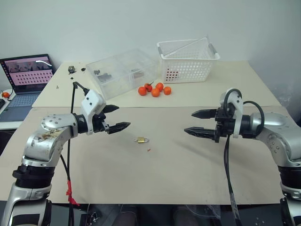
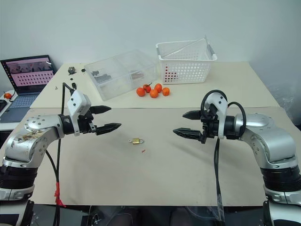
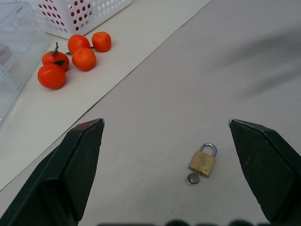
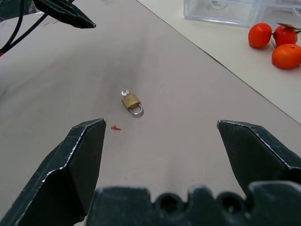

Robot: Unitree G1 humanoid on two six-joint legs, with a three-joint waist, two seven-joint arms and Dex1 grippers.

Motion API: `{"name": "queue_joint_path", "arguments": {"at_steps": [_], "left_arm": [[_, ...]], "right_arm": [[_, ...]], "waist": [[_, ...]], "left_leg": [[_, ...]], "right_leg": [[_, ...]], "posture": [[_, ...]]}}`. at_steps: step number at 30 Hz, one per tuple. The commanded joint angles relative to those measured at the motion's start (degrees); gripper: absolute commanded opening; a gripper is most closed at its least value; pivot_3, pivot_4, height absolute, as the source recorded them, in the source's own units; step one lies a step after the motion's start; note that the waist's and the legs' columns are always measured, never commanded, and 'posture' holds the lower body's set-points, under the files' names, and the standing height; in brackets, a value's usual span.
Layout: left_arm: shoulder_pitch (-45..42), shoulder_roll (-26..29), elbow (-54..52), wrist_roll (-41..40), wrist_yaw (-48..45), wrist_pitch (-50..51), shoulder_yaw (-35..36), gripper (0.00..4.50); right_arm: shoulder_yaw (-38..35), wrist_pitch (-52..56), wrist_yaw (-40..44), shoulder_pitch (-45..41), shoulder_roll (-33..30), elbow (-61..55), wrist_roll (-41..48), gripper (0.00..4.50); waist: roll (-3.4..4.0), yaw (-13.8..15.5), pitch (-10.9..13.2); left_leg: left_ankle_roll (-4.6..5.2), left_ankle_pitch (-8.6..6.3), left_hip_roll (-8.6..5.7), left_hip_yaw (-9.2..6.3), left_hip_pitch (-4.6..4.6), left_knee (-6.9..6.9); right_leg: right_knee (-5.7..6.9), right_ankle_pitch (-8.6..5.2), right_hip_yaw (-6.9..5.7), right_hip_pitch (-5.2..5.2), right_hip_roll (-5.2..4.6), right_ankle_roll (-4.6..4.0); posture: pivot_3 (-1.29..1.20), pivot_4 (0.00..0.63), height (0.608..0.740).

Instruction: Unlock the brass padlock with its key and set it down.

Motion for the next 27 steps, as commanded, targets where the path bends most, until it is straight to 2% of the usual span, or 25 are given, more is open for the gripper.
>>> {"name": "queue_joint_path", "arguments": {"at_steps": [1,6,13,18,27], "left_arm": [[-1.2,-0.2,0.0,-0.7,1.9,-0.2,3.2,4.50],[0.0,1.4,5.5,4.1,8.1,-2.3,6.5,4.50],[3.9,3.8,7.5,8.0,12.5,-3.3,9.6,4.50],[9.7,4.8,4.0,7.9,13.0,-1.7,11.1,4.50],[15.1,4.9,-5.1,2.5,11.1,2.0,14.5,4.50]], "right_arm": [[-1.2,-1.2,0.2,-0.7,0.1,-0.3,0.5,4.47],[5.5,-5.3,2.2,-5.0,3.0,4.1,-3.8,4.47],[15.2,-14.9,6.6,-14.4,13.6,17.2,-11.2,4.47],[22.6,-25.7,11.6,-19.2,22.1,31.3,-18.1,4.47],[25.3,-40.1,15.8,-25.9,34.1,53.1,-25.4,4.47]], "waist": [[0.00,0.0,0.0],[-0.01,-0.5,0.0],[-0.05,-1.3,0.0],[-0.06,-1.5,0.0],[-0.04,-1.5,0.0]], "left_leg": [[0.00,0.00,0.00,0.00,0.00,0.00],[0.01,0.00,0.04,0.01,0.11,-0.02],[-0.01,-0.02,0.16,0.07,0.24,-0.11],[-0.25,-0.13,0.14,0.06,0.25,-0.09],[-0.91,-0.17,0.21,0.01,0.31,-0.11]], "right_leg": [[0.00,0.00,0.00,0.00,0.00,0.00],[0.04,0.00,0.10,0.00,0.03,0.00],[0.09,0.01,0.19,-0.05,0.14,-0.01],[0.12,0.02,0.27,-0.10,0.12,-0.02],[0.21,0.03,0.33,-0.17,0.18,-0.04]], "posture": [[0.00,0.150,0.740],[0.00,0.150,0.740],[0.00,0.150,0.740],[0.00,0.150,0.740],[0.00,0.150,0.740]]}}
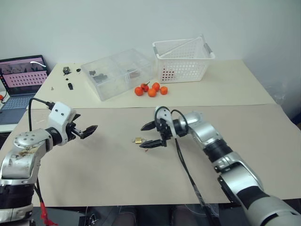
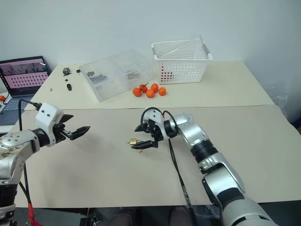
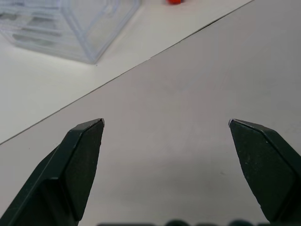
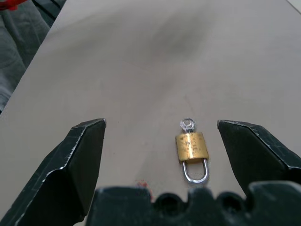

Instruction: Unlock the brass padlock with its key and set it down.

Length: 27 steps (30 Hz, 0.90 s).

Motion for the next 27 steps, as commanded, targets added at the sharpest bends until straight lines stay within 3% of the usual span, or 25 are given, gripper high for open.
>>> {"name": "queue_joint_path", "arguments": {"at_steps": [1,12,27], "left_arm": [[1.2,1.0,-5.2,-2.4,-0.5,2.0,3.0,4.50],[3.5,1.2,-9.0,-3.7,0.0,4.2,4.4,4.50],[1.6,0.5,-9.8,-4.0,0.6,4.5,1.7,4.50]], "right_arm": [[-0.9,-7.0,0.7,-4.0,3.1,8.0,-2.5,4.47],[-3.3,-18.3,-2.6,-10.4,10.2,27.5,-8.8,4.47],[-6.3,-22.5,-8.6,-12.0,11.9,35.7,-14.1,4.47]], "waist": [[0.00,-0.1,0.0],[-0.02,-0.4,0.0],[-0.03,-0.6,0.0]], "left_leg": [[-0.02,-0.02,0.01,0.00,0.03,-0.01],[-0.10,-0.03,-0.04,0.02,0.12,-0.25],[-0.34,-0.15,0.25,0.03,0.14,-0.37]], "right_leg": [[0.02,0.00,0.01,0.00,0.01,0.00],[0.20,0.09,0.75,-0.51,0.35,-0.14],[0.26,0.27,1.23,-0.81,0.93,-0.42]], "posture": [[0.00,0.150,0.740],[0.00,0.150,0.740],[0.00,0.150,0.740]]}}
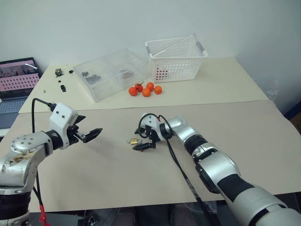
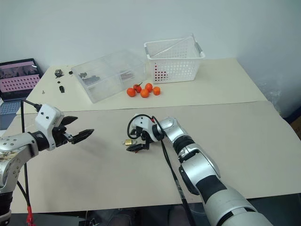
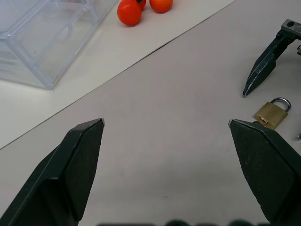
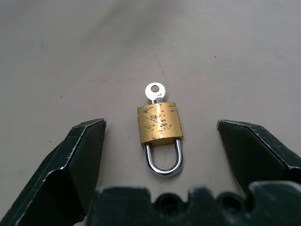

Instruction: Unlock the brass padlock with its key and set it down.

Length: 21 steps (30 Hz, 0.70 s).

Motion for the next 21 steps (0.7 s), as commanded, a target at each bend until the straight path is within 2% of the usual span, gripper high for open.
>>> {"name": "queue_joint_path", "arguments": {"at_steps": [1,6,7,12,21], "left_arm": [[-1.4,0.4,-1.5,-0.2,0.3,-0.6,0.1,4.50],[-2.2,0.3,-0.8,-0.1,0.3,-1.0,-0.8,4.50],[-2.4,0.3,-0.7,0.0,0.2,-1.1,-0.9,4.50],[-2.9,0.2,0.1,0.2,0.0,-1.6,-1.4,4.50],[-3.0,0.1,1.3,0.5,-0.2,-2.7,-2.2,4.50]], "right_arm": [[-1.9,-1.7,-0.7,-1.7,0.3,-0.2,-0.6,4.47],[-2.4,-1.7,-0.8,-1.2,0.8,-0.1,-1.8,3.16],[-2.5,-1.7,-0.8,-1.0,0.9,-0.2,-2.0,2.65],[-2.9,-1.5,-0.7,-0.2,1.5,-0.5,-2.4,0.96],[-2.5,-1.9,0.9,1.4,1.5,-2.7,-2.9,0.92]], "waist": [[0.00,0.0,0.0],[0.00,-0.1,0.0],[0.00,-0.2,0.0],[0.00,-0.6,0.0],[0.01,-1.1,0.0]], "left_leg": [[-0.02,-0.01,0.05,0.00,0.00,0.00],[-0.08,-0.05,0.30,0.03,0.01,0.00],[-0.08,-0.05,0.31,0.05,0.01,-0.01],[-0.10,-0.06,0.31,0.10,0.02,0.00],[-0.12,-0.07,0.32,0.10,0.04,0.00]], "right_leg": [[0.00,0.02,0.00,0.00,0.06,-0.03],[0.00,0.05,-0.01,-0.05,0.30,-0.08],[0.00,0.06,-0.01,-0.06,0.30,-0.09],[0.00,0.08,0.00,-0.05,0.28,-0.14],[0.00,0.09,0.00,-0.05,0.29,-0.14]], "posture": [[0.00,0.150,0.740],[0.00,0.150,0.740],[0.00,0.150,0.740],[0.00,0.150,0.740],[0.00,0.150,0.740]]}}
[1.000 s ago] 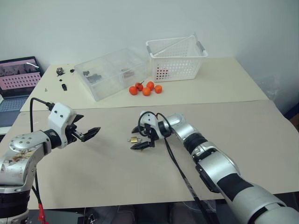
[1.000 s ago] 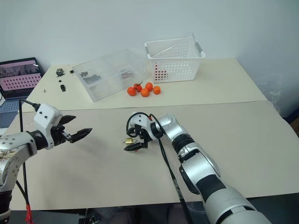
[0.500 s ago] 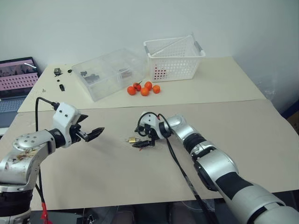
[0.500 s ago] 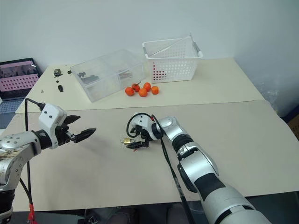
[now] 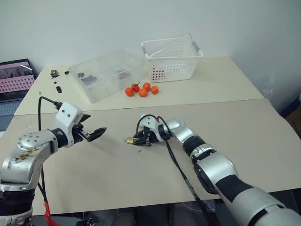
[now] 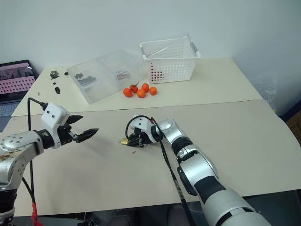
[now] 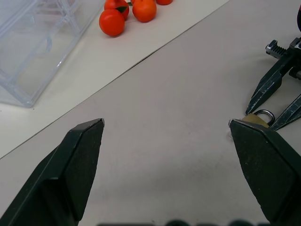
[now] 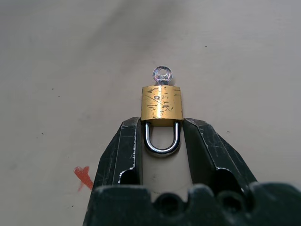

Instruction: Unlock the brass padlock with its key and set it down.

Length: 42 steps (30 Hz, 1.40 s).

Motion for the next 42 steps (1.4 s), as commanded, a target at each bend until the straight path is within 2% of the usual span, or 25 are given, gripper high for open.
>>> {"name": "queue_joint_path", "arguments": {"at_steps": [1,6,16,23,30,32,33,34,36,42], "left_arm": [[-1.3,0.3,-0.1,0.3,-0.3,-1.5,0.2,4.50],[-1.8,0.2,0.8,0.6,-0.5,-2.0,-0.4,4.50],[-4.6,-0.6,4.1,1.8,-1.7,-4.0,-3.2,4.50],[-6.8,-1.5,5.9,2.5,-2.1,-4.9,-4.9,4.50],[-7.7,-1.7,6.9,3.0,-2.6,-5.5,-5.5,4.50],[-7.9,-1.8,7.0,3.2,-2.7,-5.6,-5.7,4.50],[-8.0,-1.9,7.1,3.3,-2.8,-5.6,-5.7,4.50],[-8.0,-2.0,7.1,3.3,-2.8,-5.6,-5.8,4.50],[-8.0,-2.1,7.0,3.4,-2.9,-5.6,-5.8,4.50],[-8.0,-2.7,6.6,3.2,-2.9,-5.6,-5.9,4.50]], "right_arm": [[-0.1,-1.4,1.6,0.4,-0.1,-2.7,-0.5,0.92],[0.0,0.2,6.0,1.3,-2.3,-7.6,0.1,0.92],[0.5,8.5,12.9,8.8,-10.3,-26.7,1.7,0.92],[1.3,8.2,10.8,12.8,-14.6,-26.4,-0.2,0.92],[0.7,9.2,10.0,12.8,-15.1,-25.1,0.6,0.92],[0.6,9.6,10.2,12.7,-15.0,-25.4,0.9,1.94],[0.5,9.8,10.2,12.7,-14.9,-25.6,1.1,2.12],[0.5,10.0,10.3,12.7,-14.8,-25.9,1.2,2.63],[0.7,10.1,10.6,12.6,-14.7,-26.4,1.4,3.20],[1.4,11.0,11.5,12.7,-14.3,-27.2,1.8,3.20]], "waist": [[0.00,0.0,0.0],[0.00,0.0,0.0],[-0.02,0.5,0.0],[-0.04,1.1,0.0],[-0.06,1.4,-0.1],[-0.06,1.4,-0.1],[-0.06,1.4,-0.1],[-0.06,1.4,-0.1],[-0.06,1.4,-0.1],[-0.06,1.4,-0.1]], "left_leg": [[0.00,0.00,0.00,0.00,0.00,0.00],[0.00,0.00,0.00,0.00,0.00,0.00],[-0.02,-0.02,0.00,0.02,-0.02,0.06],[-0.01,-0.02,0.01,0.20,0.00,0.11],[0.01,-0.04,0.03,0.22,0.01,0.32],[0.01,-0.04,0.02,0.22,0.01,0.36],[0.01,-0.04,0.02,0.22,0.00,0.36],[0.01,-0.04,0.02,0.22,0.00,0.36],[0.02,-0.04,0.03,0.23,0.00,0.36],[0.03,-0.05,0.03,0.24,0.00,0.35]], "right_leg": [[0.00,0.00,0.00,0.00,0.00,0.00],[0.00,0.00,0.00,0.00,0.00,0.00],[0.00,0.01,-0.02,0.01,-0.01,0.02],[-0.04,0.01,0.00,0.01,-0.01,0.02],[-0.06,0.01,-0.02,0.14,-0.01,0.02],[-0.06,0.01,-0.03,0.15,-0.01,0.02],[-0.06,0.01,-0.02,0.15,-0.01,0.02],[-0.06,0.01,-0.02,0.15,-0.01,0.02],[-0.06,0.01,-0.03,0.14,0.00,0.02],[-0.07,0.02,-0.02,0.13,-0.01,0.02]], "posture": [[0.00,0.150,0.740],[0.00,0.150,0.740],[0.00,0.150,0.740],[0.00,0.150,0.740],[0.00,0.150,0.740],[0.00,0.150,0.740],[0.00,0.150,0.740],[0.00,0.150,0.740],[0.00,0.150,0.740],[0.00,0.150,0.740]]}}
